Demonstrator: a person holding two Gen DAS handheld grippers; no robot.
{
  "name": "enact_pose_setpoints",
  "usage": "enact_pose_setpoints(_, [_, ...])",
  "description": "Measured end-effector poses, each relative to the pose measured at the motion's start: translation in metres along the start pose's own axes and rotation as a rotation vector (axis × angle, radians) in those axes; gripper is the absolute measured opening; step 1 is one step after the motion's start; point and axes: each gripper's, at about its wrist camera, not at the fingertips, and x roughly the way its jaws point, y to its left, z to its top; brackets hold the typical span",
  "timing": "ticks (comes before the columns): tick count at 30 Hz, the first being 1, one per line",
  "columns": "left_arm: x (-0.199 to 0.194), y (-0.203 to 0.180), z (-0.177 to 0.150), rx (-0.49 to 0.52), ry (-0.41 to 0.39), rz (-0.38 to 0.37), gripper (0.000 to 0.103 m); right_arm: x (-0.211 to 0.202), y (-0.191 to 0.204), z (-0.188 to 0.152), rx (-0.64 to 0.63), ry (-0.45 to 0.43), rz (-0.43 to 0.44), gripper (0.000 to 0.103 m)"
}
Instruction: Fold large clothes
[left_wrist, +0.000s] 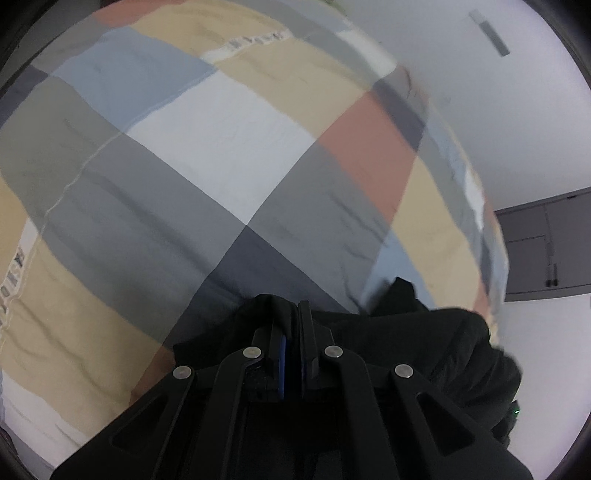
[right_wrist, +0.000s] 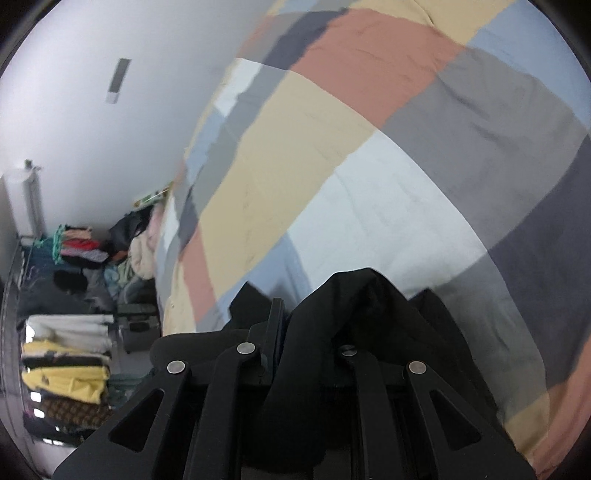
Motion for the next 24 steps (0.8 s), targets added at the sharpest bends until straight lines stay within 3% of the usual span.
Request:
enact_pose_setpoints(7, [0.049, 0.002, 0.017, -0.015, 0.062, 0.032, 0.004, 0.033, -0.017, 0.017, 0.036, 0.034, -0.015, 0.01])
enact_pose_setpoints(12, [0.052, -0.001, 0.022, -0.013, 0.083, 0.056, 0.005, 0.037, -0.017, 0.02, 0.002, 0.078, 0.017, 0.012])
enact_pose_setpoints(15, [0.045, -0.005, 0.021, -0.006, 0.091, 0.071, 0.005, 0.026, -0.013, 0.019, -0.047, 0.104, 0.049, 0.022])
enact_pose_setpoints(17, [0.034, -0.008, 0.017, 0.006, 0.079, 0.053, 0.005, 0.012, -0.011, 0.017, -0.059, 0.105, 0.069, 0.04])
enact_pose_setpoints(19, [0.021, -0.013, 0.013, 0.039, 0.077, 0.049, 0.005, -0.006, -0.005, 0.015, -0.089, 0.089, 0.074, 0.051])
enact_pose_setpoints(22, [-0.002, -0.016, 0.007, 0.076, 0.066, 0.06, 0.009, -0.032, 0.008, 0.011, -0.132, 0.056, 0.051, 0.056])
enact_pose_setpoints(23, [-0.013, -0.017, 0.005, 0.089, 0.052, 0.063, 0.014, -0.041, 0.014, 0.01, -0.15, 0.036, 0.039, 0.063])
enact_pose_setpoints(24, [-0.023, -0.019, 0.003, 0.1, 0.036, 0.067, 0.031, -0.052, 0.024, 0.008, -0.181, 0.011, 0.026, 0.067])
